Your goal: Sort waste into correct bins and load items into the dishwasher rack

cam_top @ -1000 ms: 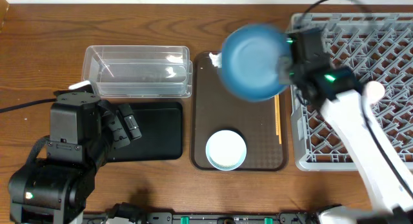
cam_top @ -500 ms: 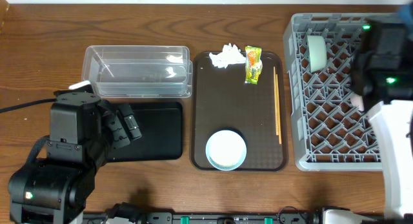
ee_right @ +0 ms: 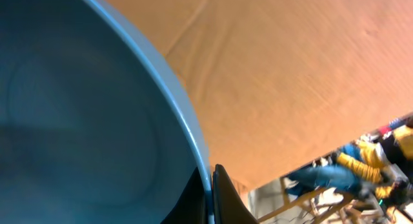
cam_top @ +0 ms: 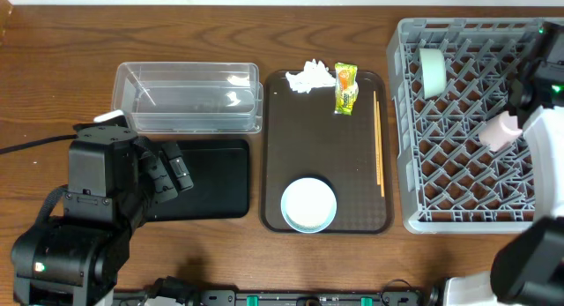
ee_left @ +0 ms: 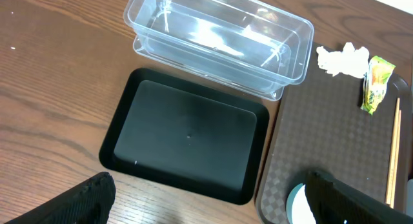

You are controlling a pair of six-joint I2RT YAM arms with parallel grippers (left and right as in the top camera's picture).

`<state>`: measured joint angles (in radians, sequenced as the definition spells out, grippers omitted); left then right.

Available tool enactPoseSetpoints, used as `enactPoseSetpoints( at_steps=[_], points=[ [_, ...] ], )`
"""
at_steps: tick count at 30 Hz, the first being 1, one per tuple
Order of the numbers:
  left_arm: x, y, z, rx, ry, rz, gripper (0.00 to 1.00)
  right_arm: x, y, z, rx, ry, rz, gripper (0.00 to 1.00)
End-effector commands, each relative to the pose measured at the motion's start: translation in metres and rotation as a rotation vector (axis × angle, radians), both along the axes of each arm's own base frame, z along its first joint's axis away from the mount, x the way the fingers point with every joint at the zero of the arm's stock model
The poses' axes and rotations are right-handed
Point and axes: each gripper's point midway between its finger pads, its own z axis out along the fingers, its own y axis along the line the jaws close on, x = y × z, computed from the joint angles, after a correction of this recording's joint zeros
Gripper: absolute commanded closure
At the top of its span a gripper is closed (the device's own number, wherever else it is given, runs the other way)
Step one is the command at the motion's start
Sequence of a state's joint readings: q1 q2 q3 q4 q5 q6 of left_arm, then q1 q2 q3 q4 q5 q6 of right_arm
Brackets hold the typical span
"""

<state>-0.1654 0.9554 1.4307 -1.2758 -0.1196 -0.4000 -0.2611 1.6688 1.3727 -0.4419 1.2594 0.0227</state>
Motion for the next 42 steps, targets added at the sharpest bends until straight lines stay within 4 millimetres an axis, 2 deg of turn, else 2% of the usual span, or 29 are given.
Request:
enactPoseSetpoints(
  at_steps=[1, 6, 10, 11, 13, 15, 17, 21, 23, 25, 28, 31, 34, 37, 40, 42],
  points=[
    [0.0, 0.004, 0.001, 0.009, -0.004, 0.018, 0.04, 0.02, 0.002, -0.02, 0.001, 0.174, 0.044, 0.99],
    [0.0, 0.004, 0.001, 0.009, -0.004, 0.018, 0.04, 0.056, 0.027, -0.04, -0.013, 0.297, 0.153, 0.99],
    [0.0, 0.004, 0.001, 0.009, -0.004, 0.018, 0.04, 0.076, 0.048, -0.049, -0.022, 0.34, 0.224, 0.96],
    [0.0, 0.004, 0.001, 0.009, -0.004, 0.018, 0.04, 0.079, 0.052, -0.051, -0.02, 0.346, 0.24, 0.9],
    [0.0, 0.004, 0.001, 0.009, -0.004, 0.018, 0.04, 0.083, 0.058, -0.053, -0.019, 0.347, 0.257, 0.71],
    [0.0, 0.004, 0.001, 0.009, -0.004, 0.018, 0.04, 0.088, 0.063, -0.053, -0.012, 0.331, 0.283, 0.47],
    [0.0, 0.004, 0.001, 0.009, -0.004, 0.018, 0.04, 0.094, 0.068, -0.055, 0.005, 0.319, 0.323, 0.32],
    [0.0, 0.004, 0.001, 0.009, -0.004, 0.018, 0.04, 0.102, 0.078, -0.055, 0.07, 0.314, 0.445, 0.27],
    [0.0, 0.004, 0.001, 0.009, -0.004, 0.018, 0.04, 0.108, 0.093, -0.058, 0.154, 0.291, 0.565, 0.27],
    [0.0, 0.004, 0.001, 0.009, -0.004, 0.018, 0.04, 0.112, 0.117, -0.059, 0.271, 0.24, 0.719, 0.25],
    [0.0, 0.004, 0.001, 0.009, -0.004, 0.018, 0.04, 0.11, 0.155, -0.043, 0.427, 0.104, 0.891, 0.22],
    [0.0, 0.004, 0.001, 0.009, -0.004, 0.018, 0.04, 0.097, 0.197, -0.024, 0.556, 0.001, 1.022, 0.25],
    [0.0, 0.004, 0.001, 0.009, -0.004, 0.018, 0.04, 0.082, 0.23, -0.017, 0.647, -0.026, 1.086, 0.26],
    [0.0, 0.004, 0.001, 0.009, -0.004, 0.018, 0.04, 0.063, 0.272, -0.031, 0.793, 0.023, 1.157, 0.3],
    [0.0, 0.004, 0.001, 0.009, -0.004, 0.018, 0.04, 0.039, 0.321, -0.055, 0.976, 0.121, 1.218, 0.35],
    [0.0, 0.004, 0.001, 0.009, -0.004, 0.018, 0.04, 0.02, 0.352, -0.074, 1.097, 0.198, 1.221, 0.43]
  ],
)
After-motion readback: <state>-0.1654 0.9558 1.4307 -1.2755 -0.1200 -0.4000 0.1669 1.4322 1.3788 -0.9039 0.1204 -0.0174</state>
